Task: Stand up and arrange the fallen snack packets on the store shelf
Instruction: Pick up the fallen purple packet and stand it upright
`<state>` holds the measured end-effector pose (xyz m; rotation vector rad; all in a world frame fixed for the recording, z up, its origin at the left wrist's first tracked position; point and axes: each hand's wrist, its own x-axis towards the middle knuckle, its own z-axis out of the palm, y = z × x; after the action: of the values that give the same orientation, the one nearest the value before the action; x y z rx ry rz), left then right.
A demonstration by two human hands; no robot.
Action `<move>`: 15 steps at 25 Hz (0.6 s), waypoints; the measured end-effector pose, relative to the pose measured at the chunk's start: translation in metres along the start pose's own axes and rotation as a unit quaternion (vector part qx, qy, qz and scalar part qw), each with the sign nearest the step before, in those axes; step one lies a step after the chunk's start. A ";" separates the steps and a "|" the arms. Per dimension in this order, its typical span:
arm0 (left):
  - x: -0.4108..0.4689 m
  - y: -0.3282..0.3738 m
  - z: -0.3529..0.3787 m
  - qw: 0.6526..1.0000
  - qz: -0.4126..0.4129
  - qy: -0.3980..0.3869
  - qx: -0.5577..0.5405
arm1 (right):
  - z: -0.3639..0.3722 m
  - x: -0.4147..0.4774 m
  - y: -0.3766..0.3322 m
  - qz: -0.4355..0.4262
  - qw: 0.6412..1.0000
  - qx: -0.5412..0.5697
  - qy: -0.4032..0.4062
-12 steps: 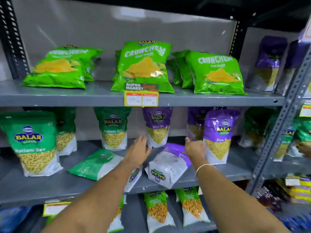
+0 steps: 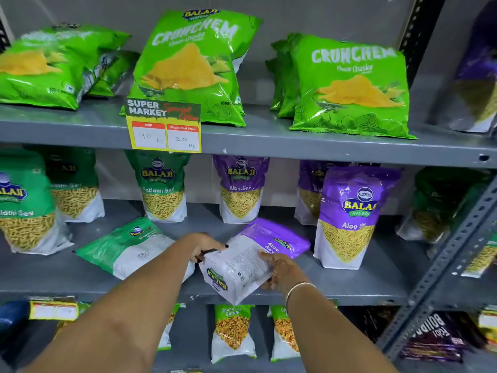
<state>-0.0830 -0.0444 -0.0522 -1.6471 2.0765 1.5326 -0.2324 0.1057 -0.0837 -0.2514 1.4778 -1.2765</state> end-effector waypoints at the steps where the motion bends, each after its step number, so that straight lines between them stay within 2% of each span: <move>1: 0.003 -0.001 0.000 1.000 -0.004 0.002 -0.003 | -0.002 0.004 0.000 0.006 1.000 0.004 -0.004; 4: 0.007 -0.004 0.003 0.998 -0.018 -0.019 -0.050 | -0.004 0.004 0.003 0.004 1.000 0.006 0.003; 8: 0.003 -0.008 0.004 0.997 -0.018 -0.064 -0.046 | -0.011 0.005 0.001 -0.012 1.000 -0.020 -0.005; 12: -0.016 -0.003 0.001 0.983 -0.009 -0.140 -0.119 | -0.012 -0.007 -0.020 -0.025 0.997 -0.065 -0.015; 15: -0.019 0.000 -0.001 0.985 0.039 -0.120 -0.115 | -0.005 -0.020 -0.043 -0.058 0.992 -0.108 -0.012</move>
<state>-0.0748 -0.0321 -0.0405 -1.3728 1.9196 1.9507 -0.2486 0.1066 -0.0391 -0.5001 1.6011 -1.2013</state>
